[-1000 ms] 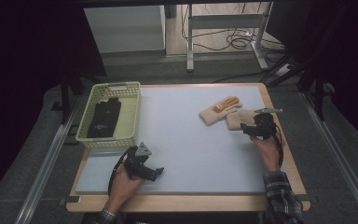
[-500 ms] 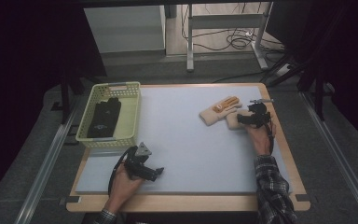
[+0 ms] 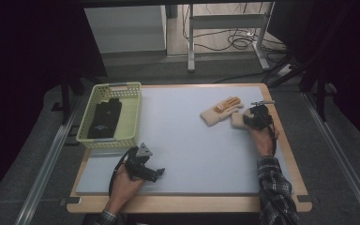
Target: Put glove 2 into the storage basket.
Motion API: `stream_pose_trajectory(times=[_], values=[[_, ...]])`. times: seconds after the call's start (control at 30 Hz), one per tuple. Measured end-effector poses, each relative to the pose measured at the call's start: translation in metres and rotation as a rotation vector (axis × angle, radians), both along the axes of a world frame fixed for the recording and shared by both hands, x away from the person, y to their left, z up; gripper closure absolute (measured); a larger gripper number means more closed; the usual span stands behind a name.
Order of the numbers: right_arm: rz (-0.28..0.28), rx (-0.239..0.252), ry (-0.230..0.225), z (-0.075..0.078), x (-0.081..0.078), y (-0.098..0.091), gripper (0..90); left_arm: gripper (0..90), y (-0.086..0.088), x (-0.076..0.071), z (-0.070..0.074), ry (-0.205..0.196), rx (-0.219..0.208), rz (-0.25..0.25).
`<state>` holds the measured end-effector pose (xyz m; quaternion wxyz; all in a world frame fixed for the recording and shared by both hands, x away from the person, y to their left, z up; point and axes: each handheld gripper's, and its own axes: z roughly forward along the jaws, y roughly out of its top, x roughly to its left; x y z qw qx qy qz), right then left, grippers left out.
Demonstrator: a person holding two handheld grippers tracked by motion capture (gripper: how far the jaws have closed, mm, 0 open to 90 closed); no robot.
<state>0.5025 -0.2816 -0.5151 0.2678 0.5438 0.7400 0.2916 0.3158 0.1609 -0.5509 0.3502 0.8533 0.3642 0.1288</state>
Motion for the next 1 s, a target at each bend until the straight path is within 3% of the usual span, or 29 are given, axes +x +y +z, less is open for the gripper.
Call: stream_pose_trajectory(times=[0.27,0.5,0.77,1.0], values=[[0.061,0.037,-0.033,0.014,-0.021,-0.009,57.0,0.0,0.0,0.0,0.0,0.001,-0.003,0.002],[0.181,0.064,-0.07,0.034,-0.051,-0.003,56.7,0.0,0.0,0.0,0.0,0.0,-0.003,0.003],[0.394,0.091,-0.088,0.048,-0.094,0.034,56.2,0.0,0.0,0.0,0.0,0.0,-0.002,0.003],[0.572,0.087,-0.068,0.042,-0.121,0.082,55.6,0.0,0.0,0.0,0.0,-0.003,-0.003,0.003]])
